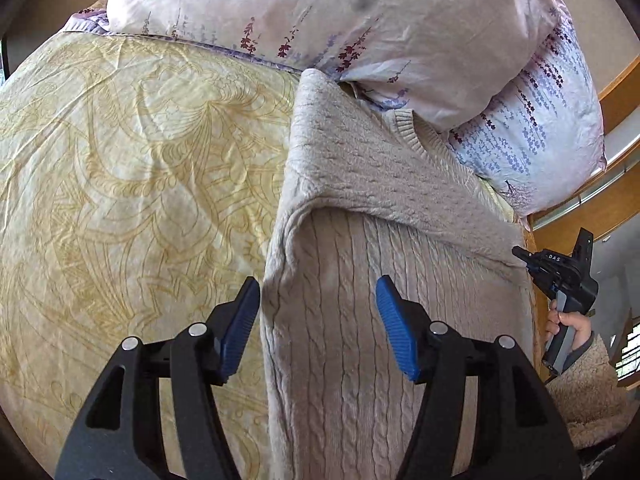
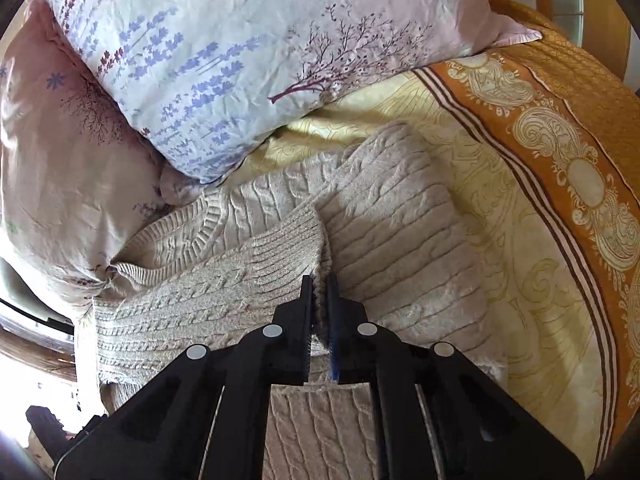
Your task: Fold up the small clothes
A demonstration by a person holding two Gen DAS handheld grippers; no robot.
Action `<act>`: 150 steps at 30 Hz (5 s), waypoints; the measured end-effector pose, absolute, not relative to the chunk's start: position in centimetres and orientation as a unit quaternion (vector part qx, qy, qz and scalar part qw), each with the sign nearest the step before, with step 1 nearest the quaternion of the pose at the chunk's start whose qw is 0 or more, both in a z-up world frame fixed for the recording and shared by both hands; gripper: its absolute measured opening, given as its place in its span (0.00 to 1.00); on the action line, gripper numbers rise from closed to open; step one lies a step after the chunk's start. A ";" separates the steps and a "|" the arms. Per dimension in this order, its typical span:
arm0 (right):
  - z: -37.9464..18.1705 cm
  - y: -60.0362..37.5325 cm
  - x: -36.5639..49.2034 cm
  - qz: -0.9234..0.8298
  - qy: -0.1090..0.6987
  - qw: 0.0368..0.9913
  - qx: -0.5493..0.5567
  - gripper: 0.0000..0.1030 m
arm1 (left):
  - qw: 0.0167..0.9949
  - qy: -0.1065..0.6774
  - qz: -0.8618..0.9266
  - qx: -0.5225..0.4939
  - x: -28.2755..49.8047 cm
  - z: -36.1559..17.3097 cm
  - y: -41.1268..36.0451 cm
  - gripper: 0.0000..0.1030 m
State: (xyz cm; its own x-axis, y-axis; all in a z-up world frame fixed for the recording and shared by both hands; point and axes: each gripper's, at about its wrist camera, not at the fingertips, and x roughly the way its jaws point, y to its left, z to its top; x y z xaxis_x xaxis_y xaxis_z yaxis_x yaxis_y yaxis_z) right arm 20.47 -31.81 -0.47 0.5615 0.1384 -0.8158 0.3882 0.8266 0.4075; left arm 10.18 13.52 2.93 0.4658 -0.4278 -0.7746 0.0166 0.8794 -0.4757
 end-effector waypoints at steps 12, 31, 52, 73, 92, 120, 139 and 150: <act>-0.5 -38.4 7.9 -0.078 0.449 0.809 0.371 0.43 | 0.800 0.513 -0.166 -0.262 5.5 1.8 14.9 0.58; -5.5 -33.3 -1.8 0.124 0.545 0.700 0.445 0.22 | 0.699 0.580 -0.282 -0.310 -1.4 -0.2 13.0 0.46; -2.3 -31.4 -1.6 0.130 0.525 0.784 0.304 0.07 | 0.687 0.631 -0.233 -0.277 0.0 -0.2 12.3 0.06; 7.0 -33.4 6.3 0.110 0.305 0.878 0.352 0.07 | 0.816 0.437 -0.245 -0.289 9.0 9.7 13.3 0.06; 2.8 -36.3 17.5 0.052 0.327 0.863 0.383 0.07 | 0.811 0.448 -0.202 -0.317 21.4 7.2 11.6 0.06; 0.3 -38.6 22.5 0.004 0.361 0.825 0.434 0.09 | 0.759 0.473 -0.180 -0.410 25.9 2.7 12.3 0.07; 1.4 -39.0 20.6 -0.114 0.359 0.838 0.393 0.65 | 0.788 0.454 -0.157 -0.384 26.6 4.4 12.7 0.78; -0.8 -36.6 17.5 -0.120 0.448 0.837 0.290 0.14 | 0.786 0.500 -0.129 -0.339 24.0 2.3 16.7 0.81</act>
